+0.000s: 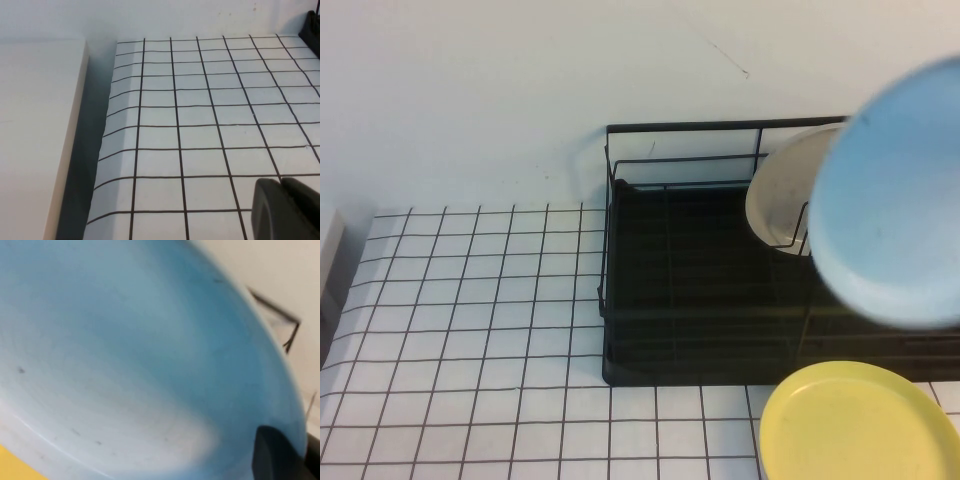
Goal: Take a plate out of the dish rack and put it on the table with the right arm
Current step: Place the plate from the table
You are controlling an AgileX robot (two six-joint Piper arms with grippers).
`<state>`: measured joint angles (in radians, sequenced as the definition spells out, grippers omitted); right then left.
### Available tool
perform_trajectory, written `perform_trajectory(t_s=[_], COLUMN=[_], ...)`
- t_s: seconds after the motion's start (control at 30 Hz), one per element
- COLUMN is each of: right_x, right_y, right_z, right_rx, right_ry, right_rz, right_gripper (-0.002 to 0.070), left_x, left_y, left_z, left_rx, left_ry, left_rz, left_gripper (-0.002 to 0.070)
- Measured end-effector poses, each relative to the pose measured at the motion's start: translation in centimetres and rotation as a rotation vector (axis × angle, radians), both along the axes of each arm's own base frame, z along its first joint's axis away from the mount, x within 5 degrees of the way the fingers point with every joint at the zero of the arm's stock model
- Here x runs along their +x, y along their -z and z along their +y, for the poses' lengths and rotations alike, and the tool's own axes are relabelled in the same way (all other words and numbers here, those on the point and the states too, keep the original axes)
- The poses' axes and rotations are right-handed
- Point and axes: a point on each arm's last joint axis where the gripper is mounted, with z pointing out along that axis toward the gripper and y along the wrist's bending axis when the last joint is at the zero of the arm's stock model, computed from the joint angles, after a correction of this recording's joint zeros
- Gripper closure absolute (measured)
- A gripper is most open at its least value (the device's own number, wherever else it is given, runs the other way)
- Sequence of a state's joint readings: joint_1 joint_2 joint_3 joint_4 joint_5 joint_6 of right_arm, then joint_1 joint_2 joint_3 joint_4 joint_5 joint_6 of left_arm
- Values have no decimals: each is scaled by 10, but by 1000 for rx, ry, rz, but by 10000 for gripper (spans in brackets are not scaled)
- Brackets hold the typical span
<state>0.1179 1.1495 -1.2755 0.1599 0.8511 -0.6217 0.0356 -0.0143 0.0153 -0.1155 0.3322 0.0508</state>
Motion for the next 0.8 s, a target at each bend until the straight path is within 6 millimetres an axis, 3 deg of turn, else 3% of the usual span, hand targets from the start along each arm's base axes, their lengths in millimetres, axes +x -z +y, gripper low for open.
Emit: perform_trajectory(t_s=[0.13, 0.3, 0.47, 0.8], right_x=[-29, -32, -30, -3], right_y=[23, 95, 155, 201], right_z=[1, 5, 2, 4], right_rx=[33, 90, 89, 89], right_ry=[3, 21, 83, 141], right_rz=[261, 453, 500, 602], right_gripper=[666, 666, 666, 666], left_x=[0, 0, 0, 0], left_y=[0, 0, 0, 0], left_z=[0, 0, 0, 0], left_rx=[0, 0, 0, 0], left_ry=[0, 0, 0, 0], left_rz=[0, 0, 0, 0], left_gripper=[678, 678, 678, 678])
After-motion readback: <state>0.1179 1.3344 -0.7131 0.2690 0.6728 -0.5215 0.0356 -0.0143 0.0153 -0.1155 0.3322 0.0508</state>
